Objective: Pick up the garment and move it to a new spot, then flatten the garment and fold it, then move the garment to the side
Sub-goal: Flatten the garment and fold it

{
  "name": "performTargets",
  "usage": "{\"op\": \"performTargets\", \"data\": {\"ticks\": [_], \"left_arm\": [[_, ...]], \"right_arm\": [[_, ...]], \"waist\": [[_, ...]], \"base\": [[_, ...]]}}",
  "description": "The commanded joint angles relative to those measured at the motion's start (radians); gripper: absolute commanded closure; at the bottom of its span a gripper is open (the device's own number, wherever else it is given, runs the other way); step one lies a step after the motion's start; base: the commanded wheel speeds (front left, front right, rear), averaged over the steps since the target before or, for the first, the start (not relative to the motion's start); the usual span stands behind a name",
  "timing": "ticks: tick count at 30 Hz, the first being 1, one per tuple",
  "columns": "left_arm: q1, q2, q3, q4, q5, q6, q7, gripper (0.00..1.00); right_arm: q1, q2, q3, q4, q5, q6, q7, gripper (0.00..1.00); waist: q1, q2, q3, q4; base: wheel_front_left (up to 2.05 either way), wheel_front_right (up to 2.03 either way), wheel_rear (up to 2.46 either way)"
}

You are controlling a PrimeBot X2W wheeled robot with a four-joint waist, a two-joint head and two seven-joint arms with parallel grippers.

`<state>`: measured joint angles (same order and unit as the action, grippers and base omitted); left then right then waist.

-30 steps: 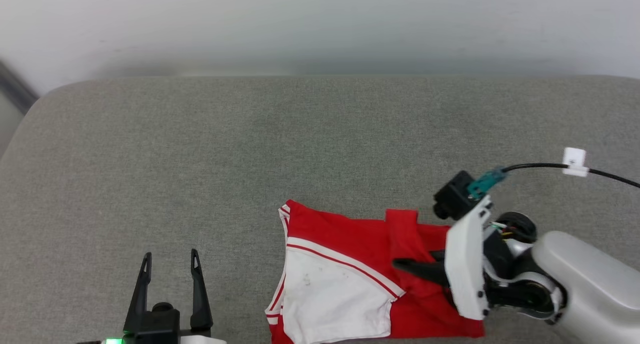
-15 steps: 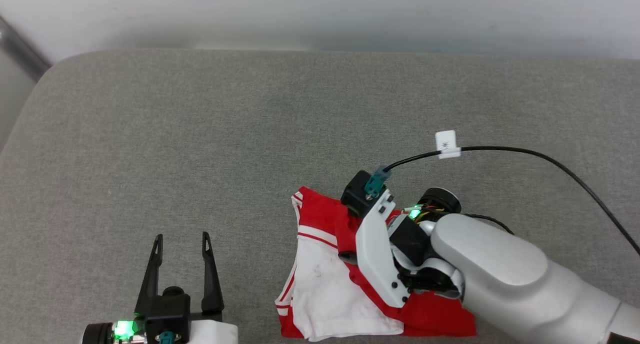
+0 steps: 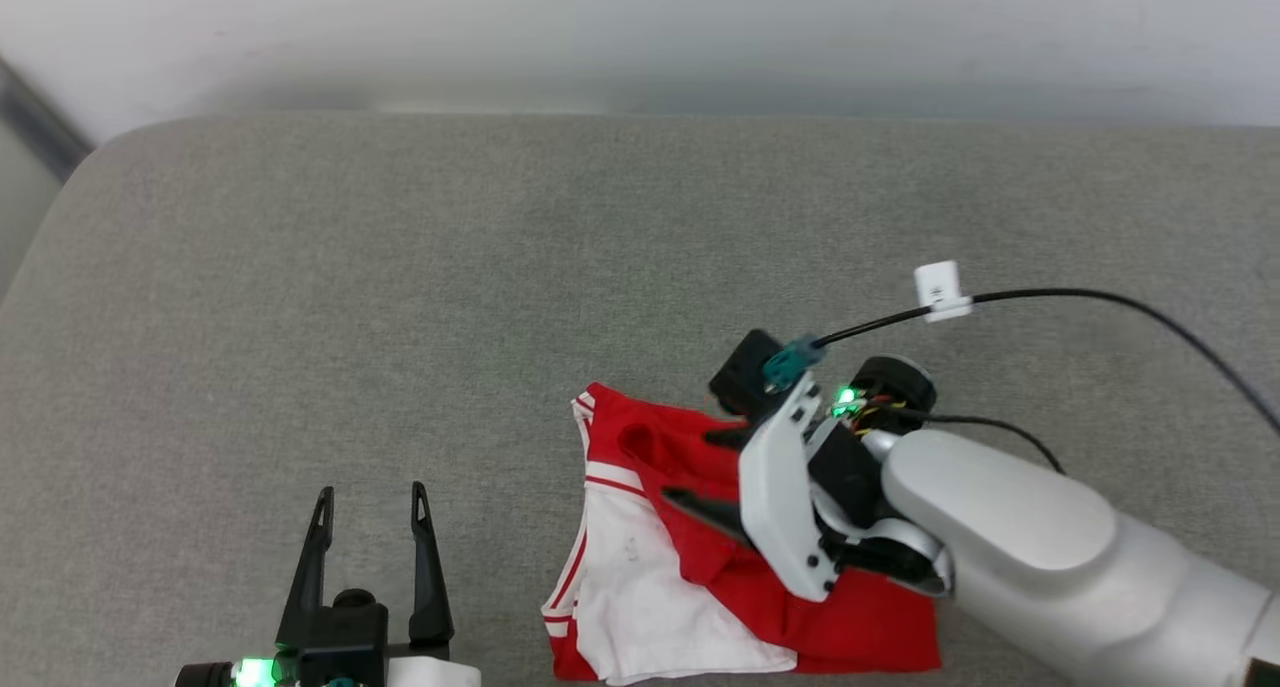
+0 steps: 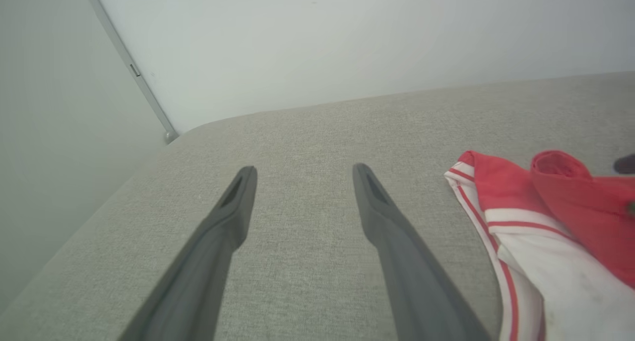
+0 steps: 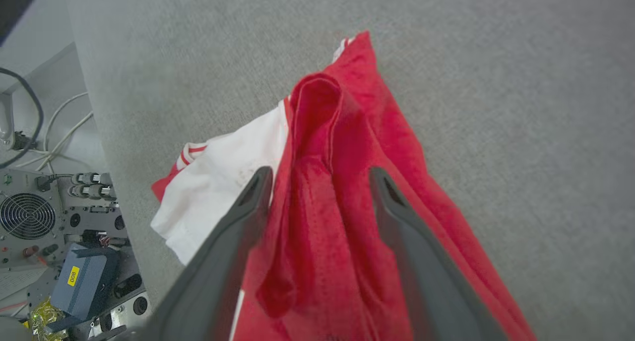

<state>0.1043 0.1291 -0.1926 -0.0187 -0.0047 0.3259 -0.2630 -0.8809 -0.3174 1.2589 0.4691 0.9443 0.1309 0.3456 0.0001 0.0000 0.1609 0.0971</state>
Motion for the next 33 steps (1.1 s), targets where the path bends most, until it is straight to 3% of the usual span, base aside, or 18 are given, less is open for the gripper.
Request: {"op": "performTargets", "data": {"ticks": [1, 4, 5, 7, 10, 14, 17, 20, 24, 27, 33], "left_arm": [[0.005, 0.005, -0.002, -0.001, 0.002, 0.002, -0.002, 0.0], [0.018, 0.005, -0.001, -0.005, 0.001, 0.006, -0.002, 0.0], [0.026, 0.006, 0.002, -0.007, -0.001, 0.006, -0.002, 0.0], [0.033, 0.009, 0.003, -0.006, -0.003, 0.004, -0.002, 0.0], [0.039, 0.01, 0.012, -0.004, -0.006, 0.004, -0.002, 0.0], [0.056, 0.011, 0.02, -0.002, -0.01, 0.001, -0.002, 0.0], [0.061, 0.011, 0.026, -0.005, -0.012, 0.0, -0.002, 0.0], [0.07, 0.011, 0.03, -0.006, -0.013, -0.004, -0.002, 0.0], [0.077, 0.009, 0.035, -0.008, -0.013, -0.009, -0.002, 0.0], [0.085, 0.007, 0.037, -0.008, -0.012, -0.013, -0.002, 0.0], [0.1, 0.002, 0.037, -0.013, -0.013, -0.024, -0.002, 0.0]], "right_arm": [[-0.009, -0.012, -0.004, -0.011, 0.004, 0.0, -0.012, 0.0], [-0.03, -0.088, -0.043, -0.057, -0.032, -0.001, -0.118, 0.0], [-0.015, -0.124, -0.094, -0.063, -0.066, 0.0, -0.21, 0.0], [-0.006, -0.142, -0.129, -0.058, -0.093, 0.0, -0.264, 0.0], [0.045, -0.178, -0.258, -0.009, -0.186, -0.001, -0.43, 0.0], [0.136, -0.175, -0.458, 0.071, -0.329, -0.001, -0.585, 0.0], [0.233, -0.145, -0.639, 0.089, -0.43, 0.0, -0.609, 0.0], [0.358, -0.098, -0.846, 0.001, -0.531, 0.0, -0.61, 0.0], [0.54, -0.018, -1.048, -0.167, -0.655, -0.001, -0.61, 0.0], [0.668, 0.044, -1.144, -0.261, -0.704, -0.001, -0.61, 0.0], [0.852, 0.132, -1.221, -0.367, -0.748, -0.001, -0.61, 0.0]], "waist": [[-0.0001, 0.0, -0.012, -0.011], [-0.0001, 0.0, -0.03, -0.028], [-0.0001, 0.0, -0.04, -0.039], [-0.0001, 0.0, -0.045, -0.044], [-0.0001, 0.0, -0.057, -0.063], [-0.0001, 0.0, -0.068, -0.081], [-0.0001, 0.0, -0.075, -0.092], [-0.0001, 0.0, -0.081, -0.101], [-0.0001, 0.0, -0.092, -0.109], [-0.0001, 0.0, -0.101, -0.11], [-0.0001, 0.0, -0.125, -0.103]], "base": [[0.0, 0.0, 0.0], [0.0, 0.0, 0.0], [0.0, 0.0, 0.0], [0.0, 0.0, 0.0], [0.0, 0.0, 0.0], [0.0, 0.0, 0.0], [0.0, 0.0, 0.0], [0.0, 0.0, 0.0], [0.0, 0.0, 0.0], [0.0, 0.0, 0.0], [0.0, 0.0, 0.0]]}}
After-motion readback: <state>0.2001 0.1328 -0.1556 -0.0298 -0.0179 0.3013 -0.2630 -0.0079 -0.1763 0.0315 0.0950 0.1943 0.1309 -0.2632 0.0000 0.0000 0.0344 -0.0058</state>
